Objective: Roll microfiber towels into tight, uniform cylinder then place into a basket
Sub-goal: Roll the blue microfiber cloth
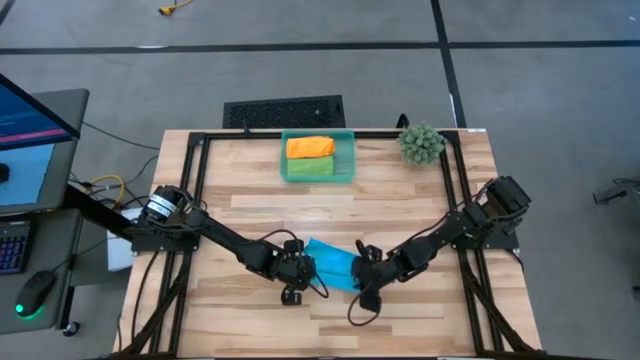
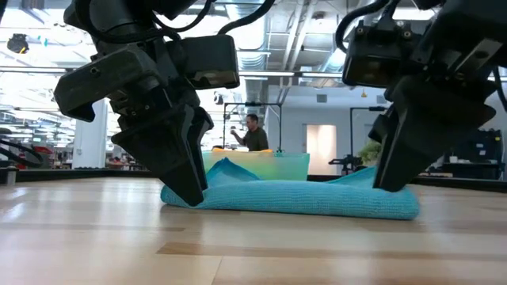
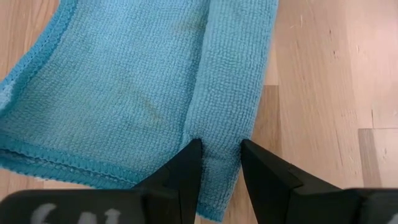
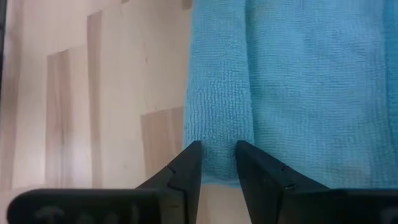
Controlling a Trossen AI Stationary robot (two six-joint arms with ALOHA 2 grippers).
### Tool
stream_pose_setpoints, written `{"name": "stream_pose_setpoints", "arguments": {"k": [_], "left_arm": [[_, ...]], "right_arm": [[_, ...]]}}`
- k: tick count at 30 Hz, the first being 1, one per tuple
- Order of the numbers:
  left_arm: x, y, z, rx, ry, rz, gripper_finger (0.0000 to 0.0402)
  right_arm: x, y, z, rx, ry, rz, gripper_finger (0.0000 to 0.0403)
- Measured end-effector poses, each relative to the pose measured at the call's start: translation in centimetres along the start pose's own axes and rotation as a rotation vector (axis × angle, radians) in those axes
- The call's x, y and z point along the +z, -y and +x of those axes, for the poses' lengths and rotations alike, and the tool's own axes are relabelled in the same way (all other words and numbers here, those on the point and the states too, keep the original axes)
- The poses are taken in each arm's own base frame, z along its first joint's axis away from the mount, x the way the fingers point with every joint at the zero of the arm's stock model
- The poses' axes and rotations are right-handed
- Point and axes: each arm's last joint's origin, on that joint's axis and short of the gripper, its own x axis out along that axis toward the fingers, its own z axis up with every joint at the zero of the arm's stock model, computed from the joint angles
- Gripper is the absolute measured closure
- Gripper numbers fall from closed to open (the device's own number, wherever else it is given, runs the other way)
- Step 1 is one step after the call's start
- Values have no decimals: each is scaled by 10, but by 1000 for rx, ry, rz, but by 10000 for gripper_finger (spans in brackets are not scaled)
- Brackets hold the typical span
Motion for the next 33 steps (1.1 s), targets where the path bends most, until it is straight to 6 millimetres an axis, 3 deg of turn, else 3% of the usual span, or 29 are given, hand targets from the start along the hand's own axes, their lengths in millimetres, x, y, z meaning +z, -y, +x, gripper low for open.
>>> {"name": "stream_pose_setpoints", "arguments": {"k": [16, 23, 28, 33], "left_arm": [[0, -1, 0, 16, 10, -57, 291], [1, 0, 0, 6, 11, -79, 255], [3, 1, -3, -21, -1, 9, 230], [5, 7, -21, 34, 5, 94, 229]], "right_arm": [[-1, 1, 0, -5, -10, 37, 283], [-5, 1, 15, 1, -35, 74, 283], [-6, 2, 18, -5, -43, 92, 283], [-7, 2, 18, -8, -48, 93, 283]]}}
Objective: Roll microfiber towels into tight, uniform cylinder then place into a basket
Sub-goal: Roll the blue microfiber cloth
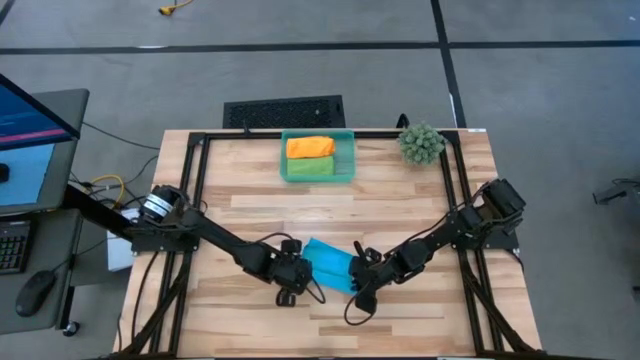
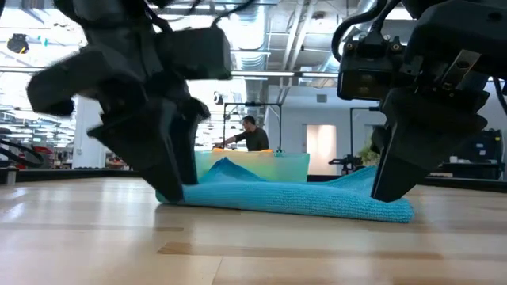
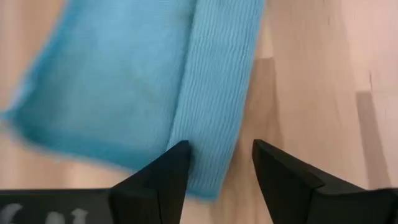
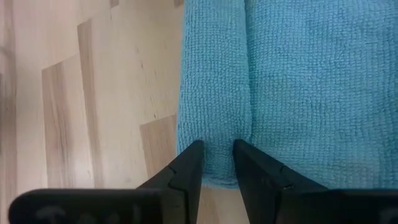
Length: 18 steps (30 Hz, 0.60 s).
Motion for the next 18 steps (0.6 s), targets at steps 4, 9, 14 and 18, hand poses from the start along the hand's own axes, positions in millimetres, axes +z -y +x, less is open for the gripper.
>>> {"name": "stream_pose_setpoints", "arguments": {"k": [4, 9, 14, 18], "left_arm": [[1, 5, -21, 53, 40, 50, 232], [-1, 18, -36, 122, 98, 125, 232], [3, 30, -36, 159, 225, 267, 232], [-1, 33, -18, 166, 239, 332, 232]], "right_arm": [[0, 0, 0, -1, -2, -1, 283], [-1, 0, 0, -2, -3, -1, 283], [-1, 1, 1, -1, -4, 0, 283], [-1, 0, 1, 1, -5, 0, 283]]}}
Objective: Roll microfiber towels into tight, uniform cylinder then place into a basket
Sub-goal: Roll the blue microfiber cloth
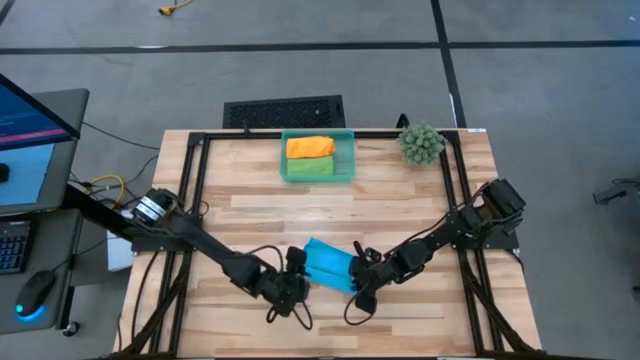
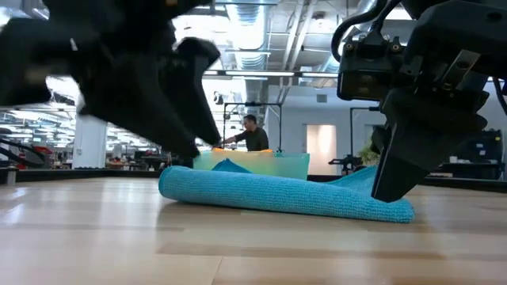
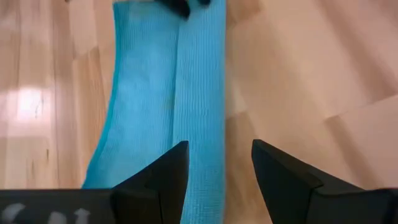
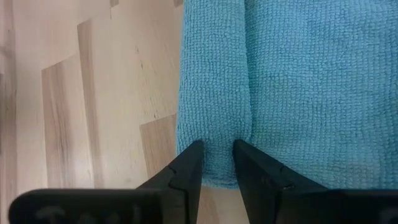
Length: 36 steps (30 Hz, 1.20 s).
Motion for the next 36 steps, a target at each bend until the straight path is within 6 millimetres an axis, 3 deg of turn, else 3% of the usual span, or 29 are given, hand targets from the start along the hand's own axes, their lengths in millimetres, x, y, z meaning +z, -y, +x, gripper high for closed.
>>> {"name": "stream_pose_setpoints", "arguments": {"k": [5, 17, 22, 30, 36], "left_arm": [[-12, 4, 22, 95, -68, 32, 232], [-26, 3, 44, 93, -157, 2, 233], [-25, 4, 39, 206, -147, 24, 232], [-13, -7, 7, 167, -106, 0, 232], [-12, -5, 3, 136, -106, -7, 232]], "right_arm": [[0, -1, 0, 1, 0, -1, 283], [0, -1, 0, 3, -2, -1, 283], [0, -1, 0, 4, -2, -1, 283], [0, -1, 0, 4, -3, -1, 283], [0, -1, 0, 4, -3, -1, 283]]}}
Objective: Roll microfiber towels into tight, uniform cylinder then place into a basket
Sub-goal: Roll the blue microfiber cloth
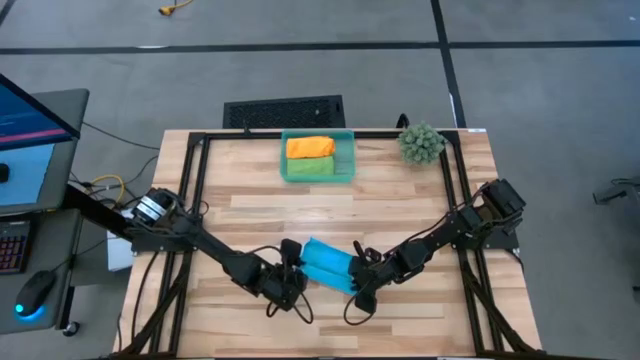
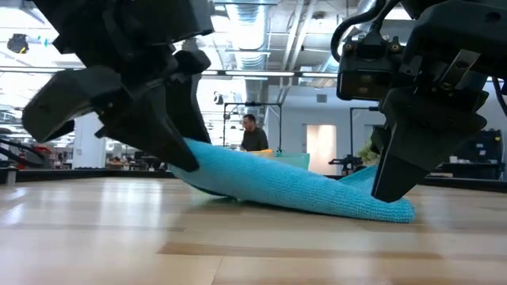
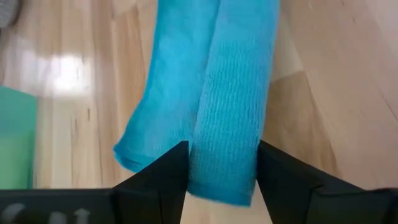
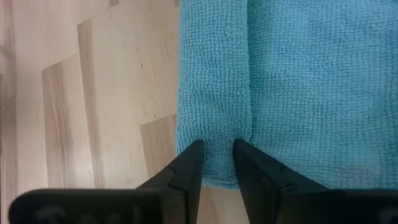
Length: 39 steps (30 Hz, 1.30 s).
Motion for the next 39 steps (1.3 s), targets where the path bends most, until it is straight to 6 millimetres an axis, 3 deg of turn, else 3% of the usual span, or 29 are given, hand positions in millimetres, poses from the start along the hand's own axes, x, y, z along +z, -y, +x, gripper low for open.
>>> {"name": "stream_pose_setpoints", "arguments": {"k": [10, 21, 26, 32, 39], "left_arm": [[-20, -1, -3, 19, -181, 14, 232], [-15, 5, -21, 55, -109, 39, 232], [-3, 12, -28, 16, 3, 10, 232], [6, 18, -20, -28, 88, 26, 232], [3, 11, 0, -59, 37, 34, 232]], "right_arm": [[0, 0, 0, 2, -2, 0, 283], [0, 0, 0, 4, -3, 0, 283], [0, 0, 0, 5, -4, 0, 283], [0, -1, 0, 12, -2, 2, 283], [-1, -3, 0, 21, 3, -3, 283]]}}
